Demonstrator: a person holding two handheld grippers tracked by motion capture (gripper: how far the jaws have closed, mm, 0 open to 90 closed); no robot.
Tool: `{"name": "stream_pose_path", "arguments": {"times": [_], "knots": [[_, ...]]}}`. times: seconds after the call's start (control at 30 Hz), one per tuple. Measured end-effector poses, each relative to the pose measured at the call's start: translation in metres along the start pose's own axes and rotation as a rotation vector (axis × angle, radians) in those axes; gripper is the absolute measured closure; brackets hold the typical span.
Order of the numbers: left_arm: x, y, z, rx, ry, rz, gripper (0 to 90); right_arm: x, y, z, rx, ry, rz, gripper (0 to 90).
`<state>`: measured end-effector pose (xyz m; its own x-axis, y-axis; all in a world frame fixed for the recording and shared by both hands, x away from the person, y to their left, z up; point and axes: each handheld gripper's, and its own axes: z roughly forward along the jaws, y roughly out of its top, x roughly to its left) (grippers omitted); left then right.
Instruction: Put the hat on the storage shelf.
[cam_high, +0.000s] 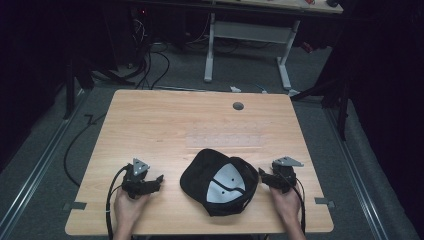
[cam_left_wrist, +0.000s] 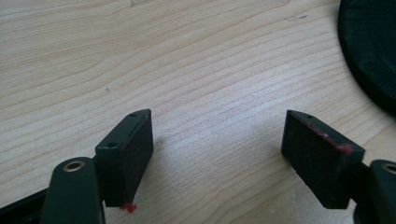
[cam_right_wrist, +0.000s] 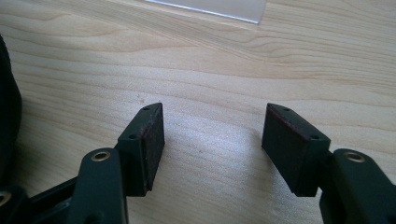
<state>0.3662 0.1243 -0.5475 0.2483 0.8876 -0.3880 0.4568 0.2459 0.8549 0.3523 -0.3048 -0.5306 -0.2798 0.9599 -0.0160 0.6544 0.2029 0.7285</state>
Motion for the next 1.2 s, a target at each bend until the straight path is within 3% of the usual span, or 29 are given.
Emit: {"name": "stream_pose_path", "arguments": {"times": [0.83, 1.03, 1.2], "knots": [[-0.0001, 0.0, 0.0001, -0.002, 0.004, -0.002, 25.2, 0.0004, 0.0004, 0.0005, 0.004, 0.027, -0.027, 35.5], [-0.0001, 0.0, 0.0001, -0.002, 0.004, -0.003, 25.2, -0.0002, 0.0004, 0.0005, 0.002, 0.027, -0.022, 36.3], [-0.0002, 0.0002, 0.0001, -0.003, 0.003, -0.007, 25.2, -0.0015, -0.0003, -0.0007, -0.005, 0.024, -0.005, 42.3]]}}
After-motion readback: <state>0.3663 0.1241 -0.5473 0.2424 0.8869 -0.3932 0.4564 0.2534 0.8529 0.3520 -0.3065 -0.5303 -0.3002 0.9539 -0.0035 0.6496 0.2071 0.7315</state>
